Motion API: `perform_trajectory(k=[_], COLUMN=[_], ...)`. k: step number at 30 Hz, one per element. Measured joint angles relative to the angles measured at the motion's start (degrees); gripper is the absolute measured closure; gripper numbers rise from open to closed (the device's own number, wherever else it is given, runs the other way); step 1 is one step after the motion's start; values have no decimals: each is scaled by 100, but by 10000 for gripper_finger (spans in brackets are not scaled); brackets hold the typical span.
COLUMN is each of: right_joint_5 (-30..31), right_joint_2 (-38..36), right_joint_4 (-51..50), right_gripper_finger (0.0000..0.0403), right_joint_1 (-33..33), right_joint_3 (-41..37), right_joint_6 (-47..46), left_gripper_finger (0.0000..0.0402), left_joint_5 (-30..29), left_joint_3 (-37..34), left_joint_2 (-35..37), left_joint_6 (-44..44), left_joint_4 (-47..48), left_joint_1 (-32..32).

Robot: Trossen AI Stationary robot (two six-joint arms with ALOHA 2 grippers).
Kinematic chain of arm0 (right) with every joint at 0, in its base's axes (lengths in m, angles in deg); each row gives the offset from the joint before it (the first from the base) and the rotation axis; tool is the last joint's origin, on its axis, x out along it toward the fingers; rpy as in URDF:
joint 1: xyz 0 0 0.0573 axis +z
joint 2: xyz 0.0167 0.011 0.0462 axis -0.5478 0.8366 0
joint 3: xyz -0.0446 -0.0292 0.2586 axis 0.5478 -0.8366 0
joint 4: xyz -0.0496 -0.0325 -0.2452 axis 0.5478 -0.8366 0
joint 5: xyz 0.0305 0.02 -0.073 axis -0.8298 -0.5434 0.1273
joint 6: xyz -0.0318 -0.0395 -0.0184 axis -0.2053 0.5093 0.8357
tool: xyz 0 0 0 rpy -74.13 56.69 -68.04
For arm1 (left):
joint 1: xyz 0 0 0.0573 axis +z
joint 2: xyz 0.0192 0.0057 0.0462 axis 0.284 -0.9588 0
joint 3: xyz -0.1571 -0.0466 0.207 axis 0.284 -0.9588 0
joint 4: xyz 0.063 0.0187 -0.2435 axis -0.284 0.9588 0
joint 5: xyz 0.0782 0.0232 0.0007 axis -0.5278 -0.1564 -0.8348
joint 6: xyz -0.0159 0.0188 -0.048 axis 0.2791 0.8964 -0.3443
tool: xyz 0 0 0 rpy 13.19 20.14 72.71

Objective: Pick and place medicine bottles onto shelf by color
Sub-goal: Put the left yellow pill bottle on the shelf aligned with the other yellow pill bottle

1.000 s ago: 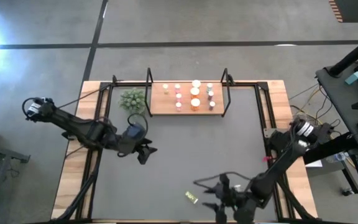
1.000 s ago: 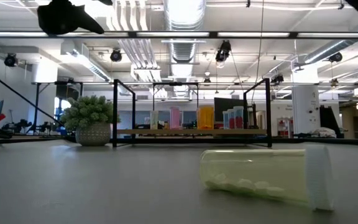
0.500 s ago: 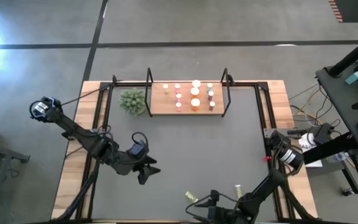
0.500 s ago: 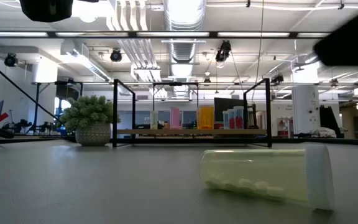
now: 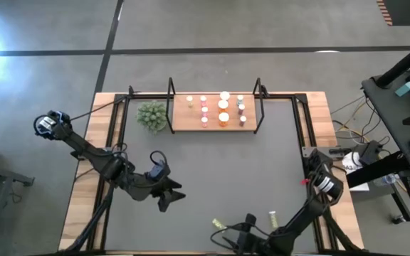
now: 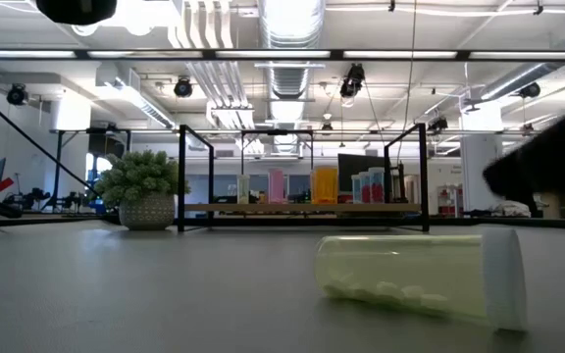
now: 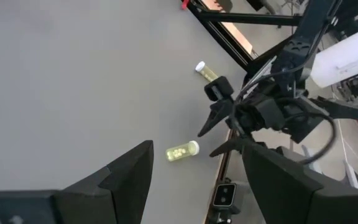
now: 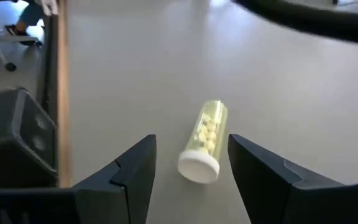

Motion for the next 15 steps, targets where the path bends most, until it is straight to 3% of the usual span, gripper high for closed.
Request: perform_trajectory(k=[15], right_joint_5=[-19], right_joint_2=[500], right_joint_4=[140], right_gripper_finger=[213], right_joint_1=[-158], right_joint_3=[37], right_joint_6=[-669], left_gripper_finger=[171], left_joint_5=[2], left_joint_3=[-24], left_joint_2=[4], left_joint_6=[12], left_joint_4=[1], left_joint_1=[-1])
